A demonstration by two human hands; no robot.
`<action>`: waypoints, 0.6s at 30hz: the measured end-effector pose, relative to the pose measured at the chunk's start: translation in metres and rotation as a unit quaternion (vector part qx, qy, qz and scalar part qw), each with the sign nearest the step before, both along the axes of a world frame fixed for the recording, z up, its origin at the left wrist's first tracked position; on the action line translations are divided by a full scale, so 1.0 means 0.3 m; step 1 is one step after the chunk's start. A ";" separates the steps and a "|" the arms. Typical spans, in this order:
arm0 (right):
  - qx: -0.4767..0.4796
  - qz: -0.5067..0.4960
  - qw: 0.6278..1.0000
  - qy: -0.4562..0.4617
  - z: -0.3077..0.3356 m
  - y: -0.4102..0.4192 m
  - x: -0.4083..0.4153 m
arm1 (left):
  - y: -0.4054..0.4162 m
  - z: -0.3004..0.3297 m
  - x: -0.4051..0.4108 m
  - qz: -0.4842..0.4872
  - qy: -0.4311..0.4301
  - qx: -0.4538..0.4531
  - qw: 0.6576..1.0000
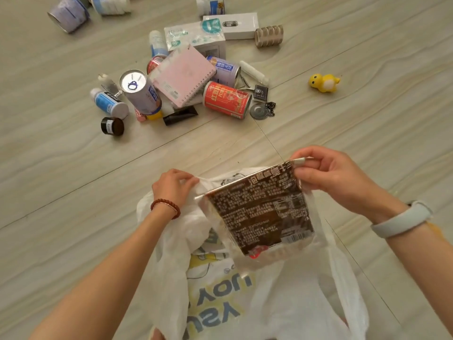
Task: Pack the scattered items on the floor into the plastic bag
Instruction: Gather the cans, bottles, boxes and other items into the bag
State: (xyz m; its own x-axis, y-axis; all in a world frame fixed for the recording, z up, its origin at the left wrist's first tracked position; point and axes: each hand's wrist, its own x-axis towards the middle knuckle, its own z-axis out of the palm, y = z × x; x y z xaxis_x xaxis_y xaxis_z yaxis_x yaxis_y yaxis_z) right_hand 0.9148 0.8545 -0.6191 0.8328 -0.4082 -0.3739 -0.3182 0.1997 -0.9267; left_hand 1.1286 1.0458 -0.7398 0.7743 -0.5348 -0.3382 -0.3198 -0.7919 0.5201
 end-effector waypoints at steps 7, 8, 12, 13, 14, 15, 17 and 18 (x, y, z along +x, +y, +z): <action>-0.093 0.074 0.984 0.131 -0.152 0.139 0.001 | -0.045 0.022 0.048 0.128 0.002 -0.062 0.990; -0.146 0.057 0.978 0.137 -0.179 0.161 -0.002 | -0.047 0.032 0.043 0.119 -0.021 -0.053 0.991; -0.439 0.090 0.893 0.037 -0.223 0.189 0.006 | -0.039 0.116 -0.035 0.043 -0.098 -0.097 0.989; -0.524 0.092 0.847 0.001 -0.239 0.174 0.003 | -0.034 0.139 -0.066 0.007 -0.108 -0.118 0.987; -0.591 0.078 0.803 -0.019 -0.252 0.152 -0.001 | -0.031 0.157 -0.099 -0.034 -0.111 -0.127 0.985; -0.637 0.056 0.769 -0.020 -0.262 0.126 -0.009 | -0.028 0.165 -0.133 -0.077 -0.109 -0.119 0.984; -0.679 0.026 0.733 0.032 -0.273 0.083 -0.036 | -0.022 0.158 -0.193 -0.158 -0.103 -0.061 0.980; -0.678 0.029 0.731 0.076 -0.284 0.072 -0.054 | -0.020 0.148 -0.211 -0.185 -0.102 -0.033 0.977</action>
State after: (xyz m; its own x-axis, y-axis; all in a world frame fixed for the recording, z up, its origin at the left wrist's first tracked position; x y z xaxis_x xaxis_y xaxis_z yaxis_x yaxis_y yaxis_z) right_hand 0.8987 0.8760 -0.7042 0.8538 -0.4559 0.2515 -0.4106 -0.8866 -0.2132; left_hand 1.0652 1.0397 -0.6954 0.5708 -0.8067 -0.1528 -0.6806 -0.5690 0.4615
